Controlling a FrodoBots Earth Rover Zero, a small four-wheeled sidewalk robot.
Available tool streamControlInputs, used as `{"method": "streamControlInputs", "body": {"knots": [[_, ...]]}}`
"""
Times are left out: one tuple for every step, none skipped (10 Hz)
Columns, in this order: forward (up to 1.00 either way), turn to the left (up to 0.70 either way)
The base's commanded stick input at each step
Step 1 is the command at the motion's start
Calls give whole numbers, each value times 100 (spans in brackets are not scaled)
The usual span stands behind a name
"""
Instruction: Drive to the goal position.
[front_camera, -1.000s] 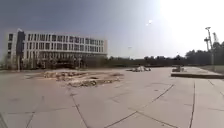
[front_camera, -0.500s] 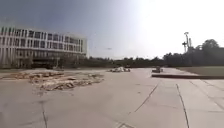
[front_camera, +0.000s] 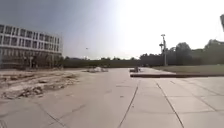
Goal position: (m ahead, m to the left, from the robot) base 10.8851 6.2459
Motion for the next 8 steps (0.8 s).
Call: {"method": "streamControlInputs", "body": {"knots": [[70, 0], [70, 0], [70, 0], [70, 0], [70, 0], [70, 0], [70, 0], [70, 0]]}}
